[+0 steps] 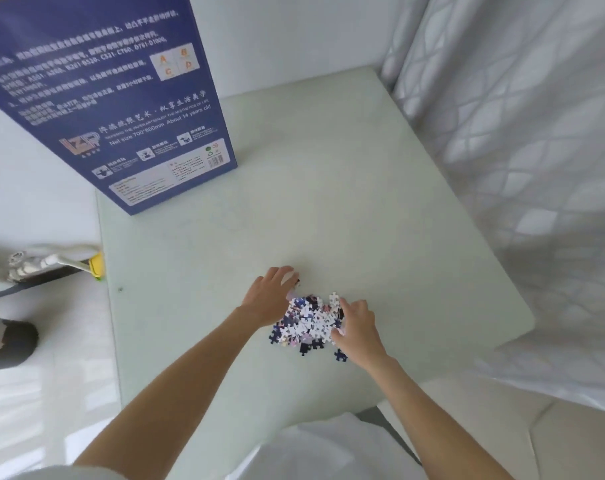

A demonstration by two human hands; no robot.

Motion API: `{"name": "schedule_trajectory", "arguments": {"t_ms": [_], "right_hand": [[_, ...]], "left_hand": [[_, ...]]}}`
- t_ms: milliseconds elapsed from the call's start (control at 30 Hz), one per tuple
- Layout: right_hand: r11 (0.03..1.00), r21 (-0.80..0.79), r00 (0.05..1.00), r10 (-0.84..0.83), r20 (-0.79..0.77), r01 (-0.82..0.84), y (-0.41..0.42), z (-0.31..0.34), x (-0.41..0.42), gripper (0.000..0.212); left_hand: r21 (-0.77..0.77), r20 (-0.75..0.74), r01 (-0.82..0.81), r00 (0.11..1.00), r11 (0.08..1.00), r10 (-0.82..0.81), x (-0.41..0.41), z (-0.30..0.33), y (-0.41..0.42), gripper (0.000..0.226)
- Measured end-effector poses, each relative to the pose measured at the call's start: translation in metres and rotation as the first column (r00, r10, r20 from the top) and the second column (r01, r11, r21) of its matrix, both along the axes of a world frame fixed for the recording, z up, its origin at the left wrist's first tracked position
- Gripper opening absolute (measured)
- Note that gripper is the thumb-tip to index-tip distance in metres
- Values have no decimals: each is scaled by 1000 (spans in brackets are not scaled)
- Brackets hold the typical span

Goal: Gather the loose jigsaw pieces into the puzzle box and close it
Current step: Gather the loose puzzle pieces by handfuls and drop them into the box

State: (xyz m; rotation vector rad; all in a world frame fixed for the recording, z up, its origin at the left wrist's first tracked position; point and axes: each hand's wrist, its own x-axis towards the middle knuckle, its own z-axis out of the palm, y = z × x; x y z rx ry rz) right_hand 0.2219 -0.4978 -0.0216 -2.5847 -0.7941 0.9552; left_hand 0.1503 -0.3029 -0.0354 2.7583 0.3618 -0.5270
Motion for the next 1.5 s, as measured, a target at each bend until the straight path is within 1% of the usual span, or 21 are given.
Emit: {"name": "schedule_trajectory", "arguments": {"t_ms": [67,100,167,200,267,300,367,467,567,633,667,733,800,867,933,1000,1067,1167,1233,1367,1500], "right_hand": [[991,105,996,89,-27,-85,10,-3,-14,54],[983,144,992,116,-38,-110,13,-3,-17,56],[982,148,992,123,-41,-116,10,-2,-16,65],[989,98,993,114,-19,-112,5,-1,-13,72],[992,-73,994,101,35,-98,-10,0,-9,87],[986,-142,996,87,32,-82,-16,1,-11,91],[984,-172,999,44,8,-42,-17,-1,-20,87],[997,-74,1000,19,21,-17,4,-4,-35,79],[997,71,998,34,-47,-31,33,-6,-40,79],[992,115,993,55,-102,-43,47,-5,-36,79],[992,111,992,71,-100,-60,50,-3,-31,81],[987,41,988,156,-5,-156,52,-1,-18,92],[954,-93,953,292,82,-285,54,1,-7,110],[895,-202,901,423,95,-399,61,1,-4,124],[837,-243,844,525,110,-490,71,-1,-9,127],[822,-223,820,558,131,-524,78,-3,-16,122],[839,-161,833,540,121,-520,79,-5,-22,108],[845,-82,841,535,81,-529,77,-9,-26,83],[835,-51,831,551,73,-549,77,-10,-26,74],[879,24,879,475,42,-476,78,-13,-26,62],[883,30,883,468,30,-469,78,-13,-28,67]], "left_hand": [[-53,-5,31,999,998,-32,-23,3,-3,55],[-85,-8,17,1000,996,-18,-32,5,-3,55],[-140,-24,-35,999,990,32,-50,9,-6,61],[-160,-34,-57,998,985,52,-56,9,-8,68],[-191,-75,-108,993,976,95,-64,9,-12,90],[-192,-91,-129,989,973,113,-66,8,-15,99],[-165,-92,-151,986,975,137,-67,4,-23,107],[-185,-43,-226,974,956,222,-69,1,-30,102],[-233,-28,-288,957,929,290,-69,1,-33,97],[-258,-16,-321,944,911,328,-70,2,-34,96],[-266,-8,-337,938,903,348,-70,1,-34,94],[-275,8,-370,922,887,387,-72,0,-33,90],[-285,15,-393,910,874,414,-74,-1,-31,88],[-284,10,-392,911,875,412,-73,-2,-32,88],[-260,11,-413,903,873,430,-74,-2,-33,86],[-207,9,-482,869,851,495,-75,0,-35,84],[-187,-10,-554,827,812,562,-79,1,-37,84],[-266,-33,-589,797,763,603,-80,0,-44,77],[-314,-34,-598,784,738,620,-78,0,-49,73],[-365,-16,-593,775,717,632,-75,-1,-51,65],[-368,-20,-570,795,735,606,-75,-1,-48,56]]}}
